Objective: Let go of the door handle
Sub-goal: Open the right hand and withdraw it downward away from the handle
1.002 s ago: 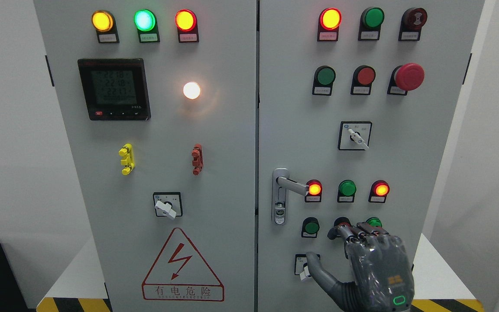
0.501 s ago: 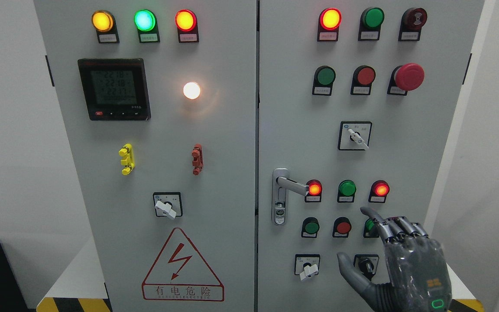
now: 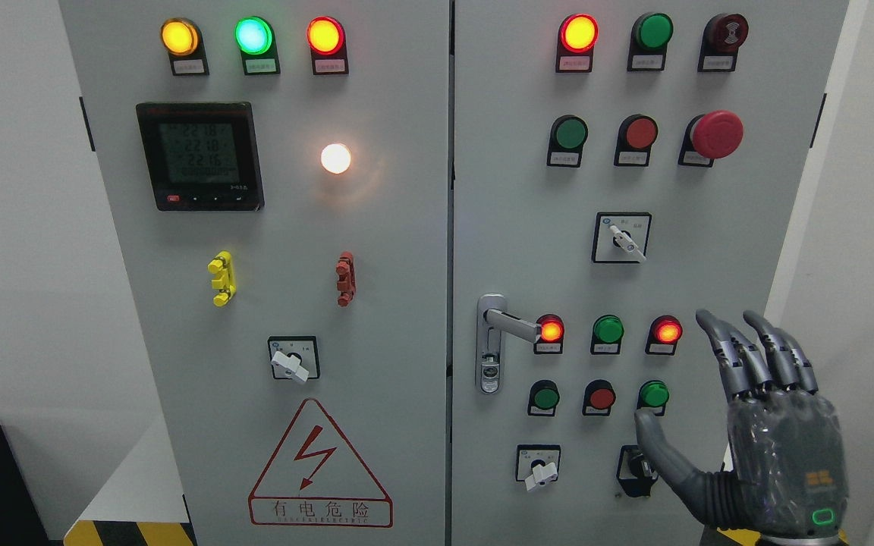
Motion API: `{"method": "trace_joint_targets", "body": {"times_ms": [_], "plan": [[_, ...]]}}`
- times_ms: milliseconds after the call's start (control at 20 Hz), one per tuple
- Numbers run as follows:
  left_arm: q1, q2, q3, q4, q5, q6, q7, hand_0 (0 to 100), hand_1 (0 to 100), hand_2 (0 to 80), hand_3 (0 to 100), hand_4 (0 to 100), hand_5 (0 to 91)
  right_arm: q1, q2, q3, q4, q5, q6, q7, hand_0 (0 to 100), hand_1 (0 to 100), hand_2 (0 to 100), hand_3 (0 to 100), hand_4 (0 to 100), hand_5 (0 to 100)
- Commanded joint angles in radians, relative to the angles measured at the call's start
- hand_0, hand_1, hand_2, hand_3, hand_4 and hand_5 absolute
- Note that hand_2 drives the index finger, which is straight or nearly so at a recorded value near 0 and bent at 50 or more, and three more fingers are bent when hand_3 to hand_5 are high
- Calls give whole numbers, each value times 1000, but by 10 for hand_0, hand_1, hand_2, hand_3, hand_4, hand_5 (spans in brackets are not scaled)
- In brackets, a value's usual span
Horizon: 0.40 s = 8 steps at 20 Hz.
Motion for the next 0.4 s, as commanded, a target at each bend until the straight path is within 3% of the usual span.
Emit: {"method": "trace_joint_targets", "body": {"times_ms": [0, 351], "plan": [[0, 0, -21, -20, 0, 0, 0, 0, 0, 22, 90, 13, 0, -5, -3, -25, -32, -4, -1, 2, 282, 259, 0, 0, 0, 0], [0, 0, -21, -20, 0, 0, 0, 0, 0, 22, 91, 13, 0, -6, -3, -12, -32, -4, -1, 3, 295, 254, 0, 0, 0, 0]]}}
